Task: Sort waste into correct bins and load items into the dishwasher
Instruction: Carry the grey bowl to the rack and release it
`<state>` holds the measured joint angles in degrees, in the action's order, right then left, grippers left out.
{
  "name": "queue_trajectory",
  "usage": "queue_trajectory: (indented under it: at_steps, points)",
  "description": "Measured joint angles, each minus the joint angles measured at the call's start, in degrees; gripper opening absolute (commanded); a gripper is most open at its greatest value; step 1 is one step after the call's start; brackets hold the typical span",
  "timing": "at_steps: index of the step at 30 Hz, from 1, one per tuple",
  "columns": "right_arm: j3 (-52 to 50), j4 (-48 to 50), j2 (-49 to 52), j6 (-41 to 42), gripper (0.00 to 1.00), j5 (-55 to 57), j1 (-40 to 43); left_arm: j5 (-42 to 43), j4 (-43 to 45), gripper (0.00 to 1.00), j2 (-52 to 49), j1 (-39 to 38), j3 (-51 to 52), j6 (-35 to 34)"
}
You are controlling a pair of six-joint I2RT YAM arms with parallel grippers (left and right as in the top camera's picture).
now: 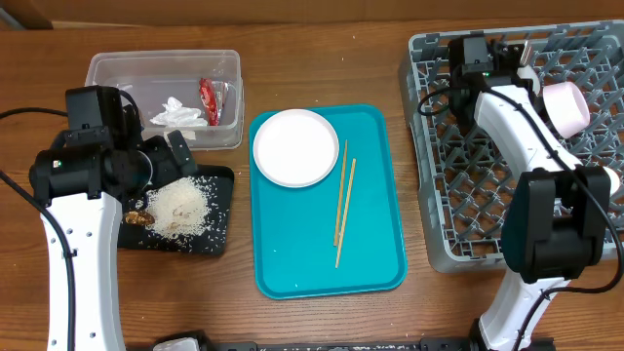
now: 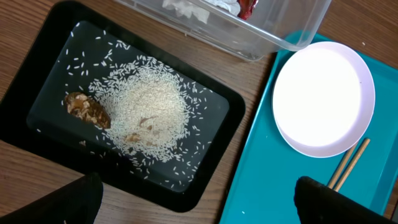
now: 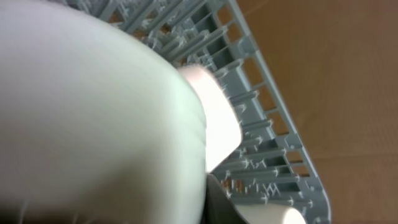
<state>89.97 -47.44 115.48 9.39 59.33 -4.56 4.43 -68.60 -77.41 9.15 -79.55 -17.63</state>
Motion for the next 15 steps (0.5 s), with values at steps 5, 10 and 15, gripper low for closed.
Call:
queue_trajectory:
  at_steps: [5, 10, 15]
  points:
    - [-0.1, -3.3, 0.5, 2.4, 0.41, -2.2, -1.2, 0.0, 0.0, 1.00, 0.0, 0.0, 0.0, 0.0]
    - [-0.1, -5.3, 0.5, 3.7, 0.47, -3.8, -2.9, 0.0, 0.0, 1.00, 0.0, 0.0, 0.0, 0.0]
    - [-0.2, -6.5, -1.7, 6.7, 0.55, -10.6, -3.0, 0.0, 0.0, 1.00, 0.0, 0.0, 0.0, 0.0]
